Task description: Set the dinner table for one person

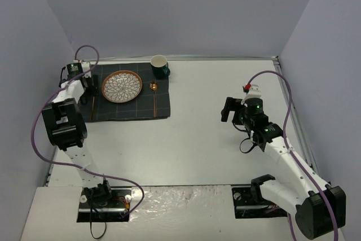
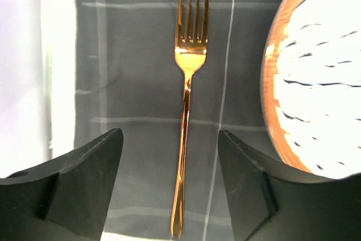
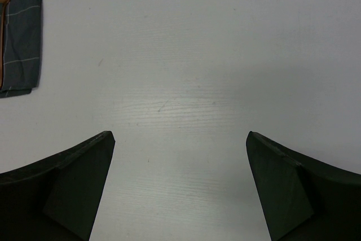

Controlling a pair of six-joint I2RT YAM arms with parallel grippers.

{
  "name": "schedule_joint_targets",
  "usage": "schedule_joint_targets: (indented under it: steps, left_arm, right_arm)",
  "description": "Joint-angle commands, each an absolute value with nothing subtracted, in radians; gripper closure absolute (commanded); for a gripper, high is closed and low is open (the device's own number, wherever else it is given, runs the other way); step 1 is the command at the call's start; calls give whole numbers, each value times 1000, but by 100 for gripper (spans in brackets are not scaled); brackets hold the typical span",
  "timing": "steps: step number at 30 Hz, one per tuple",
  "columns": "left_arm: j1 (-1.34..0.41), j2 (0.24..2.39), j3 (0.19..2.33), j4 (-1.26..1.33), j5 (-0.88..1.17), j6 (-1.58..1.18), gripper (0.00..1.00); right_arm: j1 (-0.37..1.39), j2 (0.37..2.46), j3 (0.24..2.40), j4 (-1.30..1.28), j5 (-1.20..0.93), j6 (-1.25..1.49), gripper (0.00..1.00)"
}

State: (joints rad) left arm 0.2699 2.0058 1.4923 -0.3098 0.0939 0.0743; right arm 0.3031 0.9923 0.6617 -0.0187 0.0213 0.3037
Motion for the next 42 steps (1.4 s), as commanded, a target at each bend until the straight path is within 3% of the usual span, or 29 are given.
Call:
schedule_joint_targets:
  steps: [1, 16, 23, 30, 42]
  left_arm:
    - [277, 1709, 1529, -319, 41, -47, 31]
    - [189, 873, 1224, -587, -19, -230, 11]
    - [29, 670, 1178, -771, -49, -216, 8]
    - [-21, 504, 1152, -921, -28, -262, 3]
    - [-21, 464, 1197, -993, -62, -235, 3]
  right_arm:
    - [310, 915, 719, 13, 14, 288, 0]
    - [344, 735, 802, -82, 149, 310, 0]
    - [360, 604, 858, -137, 210, 257, 0]
    - [362, 471, 864, -155, 253, 147, 0]
    - [367, 344, 791, -153, 302, 114, 0]
